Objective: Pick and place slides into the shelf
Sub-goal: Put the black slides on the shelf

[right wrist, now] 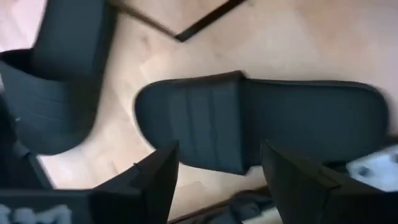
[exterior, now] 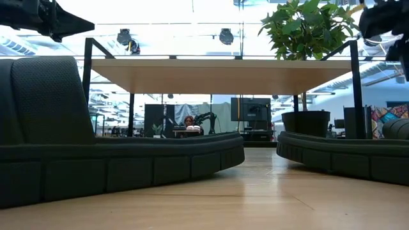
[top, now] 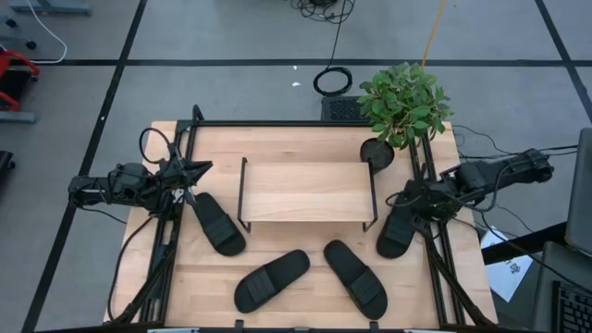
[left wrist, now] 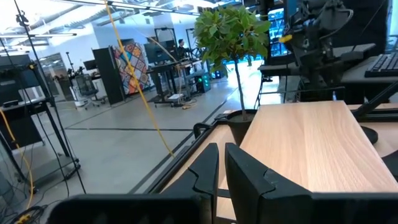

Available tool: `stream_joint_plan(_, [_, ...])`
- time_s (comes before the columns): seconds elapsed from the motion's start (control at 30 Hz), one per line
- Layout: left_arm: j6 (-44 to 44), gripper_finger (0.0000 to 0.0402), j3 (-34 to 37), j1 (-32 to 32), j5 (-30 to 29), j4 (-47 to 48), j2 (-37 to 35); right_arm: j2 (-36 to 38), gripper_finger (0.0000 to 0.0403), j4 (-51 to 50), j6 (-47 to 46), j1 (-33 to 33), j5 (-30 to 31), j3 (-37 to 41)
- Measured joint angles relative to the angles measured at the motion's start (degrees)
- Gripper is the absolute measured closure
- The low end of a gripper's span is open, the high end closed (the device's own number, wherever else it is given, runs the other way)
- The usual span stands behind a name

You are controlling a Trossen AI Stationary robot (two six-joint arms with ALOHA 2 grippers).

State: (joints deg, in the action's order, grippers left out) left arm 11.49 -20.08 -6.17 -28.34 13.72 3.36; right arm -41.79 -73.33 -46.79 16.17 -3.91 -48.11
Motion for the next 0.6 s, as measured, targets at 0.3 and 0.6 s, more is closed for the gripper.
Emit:
stream_joint_plan(0.3, [0.00, 0.0364, 0.00, 0.00, 0.39, 0.12, 0.02, -0.84, 0.0182, 4.64, 5.08, -8.91, -7.85, 7.09])
stream_joint_plan(0.6, [0.02, 0.0364, 0.00, -0.02, 3.98, 0.30, 0.02, -1.62, 0.0183, 9.60, 8.92, -16.12, -11.84, 11.69])
